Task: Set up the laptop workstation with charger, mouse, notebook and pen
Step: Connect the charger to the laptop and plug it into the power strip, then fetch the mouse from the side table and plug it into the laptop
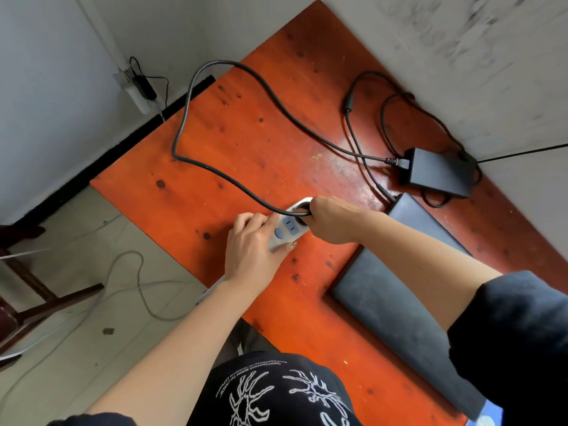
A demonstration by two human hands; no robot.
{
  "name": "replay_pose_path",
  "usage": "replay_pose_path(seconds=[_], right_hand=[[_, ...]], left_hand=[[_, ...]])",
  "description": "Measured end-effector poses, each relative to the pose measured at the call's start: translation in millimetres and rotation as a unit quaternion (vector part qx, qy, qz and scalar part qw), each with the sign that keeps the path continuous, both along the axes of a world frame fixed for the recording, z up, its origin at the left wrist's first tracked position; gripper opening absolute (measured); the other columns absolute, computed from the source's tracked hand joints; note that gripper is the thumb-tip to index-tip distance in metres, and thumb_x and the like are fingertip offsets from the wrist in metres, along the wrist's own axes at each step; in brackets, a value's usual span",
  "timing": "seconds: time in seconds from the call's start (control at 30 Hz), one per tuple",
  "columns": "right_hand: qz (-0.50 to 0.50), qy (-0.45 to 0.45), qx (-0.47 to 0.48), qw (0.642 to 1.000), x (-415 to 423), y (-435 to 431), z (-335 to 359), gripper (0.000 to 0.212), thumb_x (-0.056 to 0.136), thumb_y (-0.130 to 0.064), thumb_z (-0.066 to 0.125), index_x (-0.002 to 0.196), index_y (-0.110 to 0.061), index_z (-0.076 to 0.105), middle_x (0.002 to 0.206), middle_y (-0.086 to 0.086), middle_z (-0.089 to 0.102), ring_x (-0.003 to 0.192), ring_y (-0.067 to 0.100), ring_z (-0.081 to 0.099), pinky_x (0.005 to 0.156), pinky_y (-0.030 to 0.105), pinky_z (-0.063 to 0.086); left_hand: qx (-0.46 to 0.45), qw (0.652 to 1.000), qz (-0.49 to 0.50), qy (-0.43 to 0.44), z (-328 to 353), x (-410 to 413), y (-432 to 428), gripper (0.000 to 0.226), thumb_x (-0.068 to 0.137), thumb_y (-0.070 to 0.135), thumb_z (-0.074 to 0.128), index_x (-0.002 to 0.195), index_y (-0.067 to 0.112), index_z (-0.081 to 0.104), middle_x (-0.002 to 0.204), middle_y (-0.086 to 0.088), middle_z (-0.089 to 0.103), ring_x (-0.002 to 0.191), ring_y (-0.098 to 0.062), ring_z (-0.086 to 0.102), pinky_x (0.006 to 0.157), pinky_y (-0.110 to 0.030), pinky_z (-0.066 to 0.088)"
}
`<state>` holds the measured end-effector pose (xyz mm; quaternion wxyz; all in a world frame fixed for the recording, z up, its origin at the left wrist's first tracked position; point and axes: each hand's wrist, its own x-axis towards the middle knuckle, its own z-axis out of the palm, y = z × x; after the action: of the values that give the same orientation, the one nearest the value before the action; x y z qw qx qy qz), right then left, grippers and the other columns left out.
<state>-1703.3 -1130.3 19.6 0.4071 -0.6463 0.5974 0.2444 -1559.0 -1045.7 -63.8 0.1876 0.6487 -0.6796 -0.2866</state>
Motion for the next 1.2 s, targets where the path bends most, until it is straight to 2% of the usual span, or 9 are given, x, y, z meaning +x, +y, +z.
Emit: replay_pose_path(seconds=[0.17, 0.33, 0.47, 0.57, 0.63, 0.8, 0.9, 1.03, 1.2], right_hand=[[-0.002, 0.019, -0.016, 1.0, 2, 4, 1, 0.029, 0.096, -0.011, 0.036, 0.067, -0.013, 0.041, 0.064, 0.001, 0.041, 0.053, 0.015, 0.034, 0.048, 0.027, 0.03], [-0.019, 0.045, -0.086, 0.995, 3, 12, -6, 0.031, 0.097, -0.022, 0.038, 0.068, -0.014, 0.045, 0.066, 0.001, 0.049, 0.056, 0.018, 0.043, 0.049, 0.029, 0.035], [-0.103, 0.014, -0.158, 0.982, 3, 31, -11, 0.025, 0.097, -0.028, 0.038, 0.089, -0.014, 0.057, 0.074, 0.003, 0.055, 0.068, 0.026, 0.053, 0.053, 0.031, 0.037], [-0.178, -0.018, -0.181, 0.967, 3, 53, -11, 0.036, 0.096, -0.041, 0.041, 0.106, -0.012, 0.059, 0.096, 0.012, 0.063, 0.088, 0.034, 0.061, 0.065, 0.034, 0.041], [-0.201, -0.022, -0.154, 0.967, 7, 65, -12, 0.041, 0.093, -0.038, 0.042, 0.116, -0.008, 0.057, 0.11, 0.017, 0.064, 0.098, 0.037, 0.062, 0.072, 0.034, 0.046], [-0.036, -0.011, -0.148, 0.988, 34, 104, -4, 0.046, 0.094, -0.02, 0.039, 0.138, -0.005, 0.042, 0.134, 0.017, 0.055, 0.115, 0.036, 0.056, 0.088, 0.036, 0.045], [0.08, -0.037, -0.178, 0.98, 67, 128, 0, 0.033, 0.094, -0.018, 0.04, 0.122, -0.004, 0.048, 0.13, 0.017, 0.054, 0.118, 0.036, 0.053, 0.09, 0.039, 0.043], [0.226, -0.063, -0.201, 0.951, 132, 161, 3, 0.03, 0.094, -0.022, 0.042, 0.118, -0.005, 0.047, 0.128, 0.015, 0.053, 0.121, 0.035, 0.047, 0.095, 0.043, 0.04], [0.381, -0.079, -0.193, 0.901, 235, 216, 8, 0.04, 0.093, -0.029, 0.04, 0.127, -0.008, 0.045, 0.135, 0.011, 0.048, 0.126, 0.03, 0.041, 0.098, 0.044, 0.036]], left_hand=[[0.01, 1.0, -0.007, -0.019, 4, 0, 0, 0.059, 0.078, 0.047, 0.071, 0.126, 0.014, 0.061, 0.105, 0.0, 0.063, 0.11, -0.024, 0.046, 0.082, -0.039, 0.046], [0.045, 0.997, -0.022, -0.06, 13, -3, 1, 0.067, 0.087, 0.053, 0.058, 0.142, 0.018, 0.044, 0.12, 0.001, 0.057, 0.121, -0.022, 0.038, 0.091, -0.034, 0.038], [0.069, 0.992, -0.024, -0.105, 24, -4, 5, 0.068, 0.091, 0.052, 0.051, 0.147, 0.018, 0.034, 0.133, 0.002, 0.052, 0.129, -0.02, 0.033, 0.096, -0.034, 0.037], [0.056, 0.992, 0.02, -0.107, 38, -1, 27, 0.063, 0.093, 0.045, 0.05, 0.147, 0.018, 0.034, 0.143, 0.003, 0.046, 0.133, -0.018, 0.031, 0.1, -0.034, 0.036], [0.047, 0.992, 0.053, -0.107, 42, 4, 41, 0.059, 0.095, 0.041, 0.05, 0.146, 0.017, 0.036, 0.145, 0.003, 0.043, 0.135, -0.018, 0.031, 0.103, -0.034, 0.035], [0.06, 0.98, 0.176, -0.072, 54, 22, 88, 0.051, 0.096, 0.032, 0.05, 0.142, 0.012, 0.043, 0.144, -0.005, 0.044, 0.134, -0.023, 0.031, 0.109, -0.032, 0.028], [0.078, 0.964, 0.236, -0.092, 62, 49, 129, 0.047, 0.097, 0.03, 0.048, 0.141, 0.014, 0.046, 0.144, -0.003, 0.044, 0.134, -0.021, 0.031, 0.106, -0.028, 0.026], [0.129, 0.932, 0.32, -0.111, 66, 104, 185, 0.043, 0.097, 0.03, 0.047, 0.138, 0.018, 0.049, 0.142, -0.001, 0.046, 0.132, -0.02, 0.034, 0.101, -0.035, 0.037], [0.145, 0.874, 0.452, -0.103, 80, 182, 262, 0.039, 0.091, 0.022, 0.051, 0.129, 0.018, 0.059, 0.128, -0.005, 0.058, 0.121, -0.025, 0.046, 0.095, -0.035, 0.041]])
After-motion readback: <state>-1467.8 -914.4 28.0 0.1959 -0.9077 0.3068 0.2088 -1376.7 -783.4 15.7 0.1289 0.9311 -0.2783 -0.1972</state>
